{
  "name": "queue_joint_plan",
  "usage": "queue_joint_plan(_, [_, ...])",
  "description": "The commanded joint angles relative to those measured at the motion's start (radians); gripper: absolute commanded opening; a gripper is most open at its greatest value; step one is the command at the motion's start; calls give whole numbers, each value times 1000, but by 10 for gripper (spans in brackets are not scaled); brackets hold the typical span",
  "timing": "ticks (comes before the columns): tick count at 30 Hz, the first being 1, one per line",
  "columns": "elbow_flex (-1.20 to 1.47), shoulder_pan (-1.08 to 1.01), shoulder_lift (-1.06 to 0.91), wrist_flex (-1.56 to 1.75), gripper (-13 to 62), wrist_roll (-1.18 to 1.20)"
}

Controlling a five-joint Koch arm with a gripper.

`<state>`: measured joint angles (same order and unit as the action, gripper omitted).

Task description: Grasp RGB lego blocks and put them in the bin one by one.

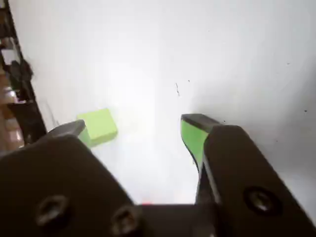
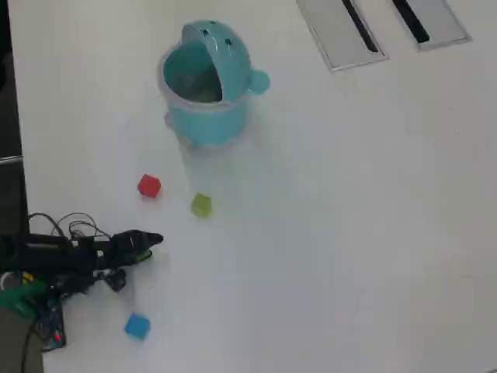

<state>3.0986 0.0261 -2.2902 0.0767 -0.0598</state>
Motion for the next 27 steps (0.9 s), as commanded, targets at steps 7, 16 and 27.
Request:
queue_joint_plan(7, [72, 0, -55, -66, 341, -2])
queue_joint_plan(16, [72, 3, -55, -66, 340, -2])
queue_joint_plan(27, [72, 31, -55, -69, 340, -12])
